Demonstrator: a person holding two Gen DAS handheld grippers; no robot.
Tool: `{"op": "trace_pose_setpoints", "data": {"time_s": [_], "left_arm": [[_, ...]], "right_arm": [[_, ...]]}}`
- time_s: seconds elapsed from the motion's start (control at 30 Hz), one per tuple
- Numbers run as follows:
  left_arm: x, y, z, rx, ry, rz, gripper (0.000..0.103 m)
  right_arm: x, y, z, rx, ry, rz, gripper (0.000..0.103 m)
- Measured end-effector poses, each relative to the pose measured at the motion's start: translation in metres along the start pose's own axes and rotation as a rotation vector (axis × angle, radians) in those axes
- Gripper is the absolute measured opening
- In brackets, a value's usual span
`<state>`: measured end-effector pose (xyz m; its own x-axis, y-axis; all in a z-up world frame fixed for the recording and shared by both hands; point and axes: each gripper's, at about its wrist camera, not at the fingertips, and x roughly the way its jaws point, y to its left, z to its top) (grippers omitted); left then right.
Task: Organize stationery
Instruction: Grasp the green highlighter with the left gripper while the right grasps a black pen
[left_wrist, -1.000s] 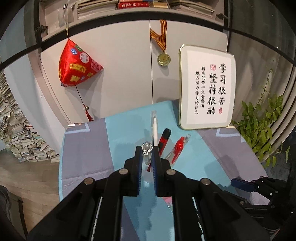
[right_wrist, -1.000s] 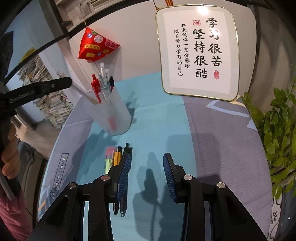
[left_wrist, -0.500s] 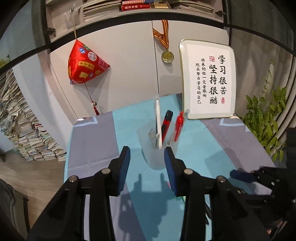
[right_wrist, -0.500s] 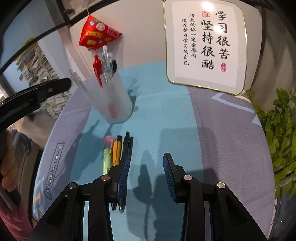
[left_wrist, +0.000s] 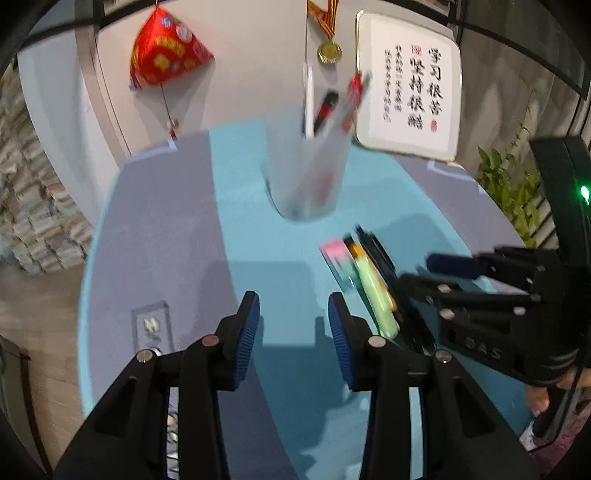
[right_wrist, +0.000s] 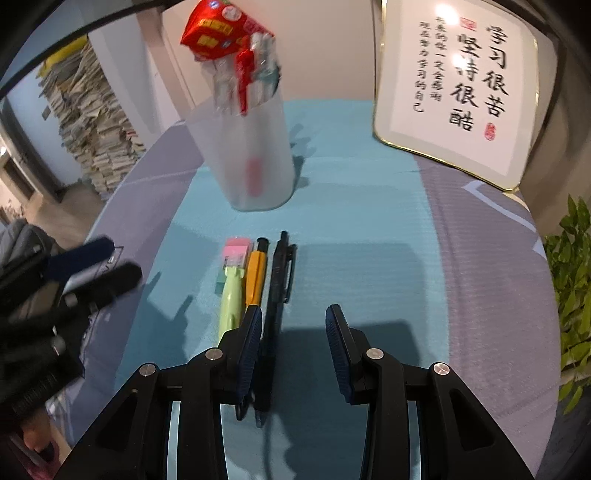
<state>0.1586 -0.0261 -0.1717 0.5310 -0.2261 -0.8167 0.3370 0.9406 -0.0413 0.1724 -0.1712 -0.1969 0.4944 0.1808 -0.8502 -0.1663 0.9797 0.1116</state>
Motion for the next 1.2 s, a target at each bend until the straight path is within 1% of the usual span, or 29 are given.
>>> {"op": "trace_pose_setpoints", "data": {"time_s": [0.03,0.1,0.2,0.23,0.27,0.3,0.37,0.4,0.53,0.6,0.67,0.7,0.73,0.8,0.83,0.9,0.97,1.03,1.2], "left_arm": [[0.003,-0.002,-0.003,0.003,0.011,-0.017,0.037],[0.004,-0.007,-0.008,0.017,0.016,-0.023,0.037],[0.004,-0.011,-0.010,0.029,0.017,-0.042,0.037],[0.005,-0.013,-0.011,0.031,0.017,-0.048,0.037],[0.005,-0.013,-0.012,0.032,0.017,-0.053,0.037],[0.005,-0.015,-0.013,0.032,0.018,-0.063,0.037],[0.006,-0.017,-0.013,0.027,0.023,-0.083,0.037],[0.007,-0.018,-0.012,0.025,0.026,-0.094,0.037],[0.014,-0.031,-0.013,0.033,0.044,-0.136,0.037],[0.020,-0.036,-0.012,0.029,0.060,-0.150,0.036],[0.029,-0.041,-0.011,0.017,0.090,-0.167,0.035],[0.035,-0.043,-0.010,0.004,0.103,-0.174,0.036],[0.037,-0.043,-0.009,-0.011,0.105,-0.192,0.035],[0.042,-0.043,-0.005,-0.046,0.117,-0.228,0.026],[0.045,-0.042,-0.003,-0.068,0.126,-0.246,0.023],[0.044,-0.042,-0.001,-0.082,0.131,-0.261,0.014],[0.039,-0.041,-0.002,-0.077,0.120,-0.265,0.013],[0.037,-0.035,-0.008,-0.076,0.128,-0.262,0.013],[0.024,-0.019,-0.025,-0.073,0.140,-0.213,0.013]], "right_arm": [[0.003,0.002,0.000,-0.009,0.006,-0.013,0.037],[0.007,0.005,-0.001,-0.021,0.021,-0.041,0.034],[0.013,0.007,-0.001,-0.022,0.035,-0.037,0.032],[0.016,0.008,-0.001,-0.026,0.040,-0.053,0.028],[0.016,0.009,-0.001,-0.034,0.029,-0.075,0.023],[0.017,0.010,0.000,-0.036,0.027,-0.091,0.020],[0.017,0.008,0.002,-0.022,0.027,-0.086,0.011],[0.015,0.006,0.001,-0.016,0.031,-0.072,0.011],[0.004,-0.003,-0.001,-0.003,0.017,-0.073,0.011],[-0.002,-0.010,-0.004,0.014,0.015,-0.056,0.011],[-0.008,-0.015,-0.009,0.020,0.012,-0.048,0.011],[-0.012,-0.017,-0.012,0.019,0.009,-0.051,0.011],[-0.013,-0.017,-0.013,0.020,0.008,-0.050,0.011],[-0.014,-0.018,-0.017,0.023,0.008,-0.041,0.011],[-0.015,-0.018,-0.018,0.022,0.009,-0.037,0.011],[-0.014,-0.017,-0.020,0.018,0.011,-0.031,0.011],[-0.015,-0.017,-0.022,0.016,0.013,-0.017,0.011],[-0.015,-0.016,-0.023,0.012,0.013,-0.006,0.011],[-0.016,-0.015,-0.026,0.001,0.016,0.003,0.011]]}}
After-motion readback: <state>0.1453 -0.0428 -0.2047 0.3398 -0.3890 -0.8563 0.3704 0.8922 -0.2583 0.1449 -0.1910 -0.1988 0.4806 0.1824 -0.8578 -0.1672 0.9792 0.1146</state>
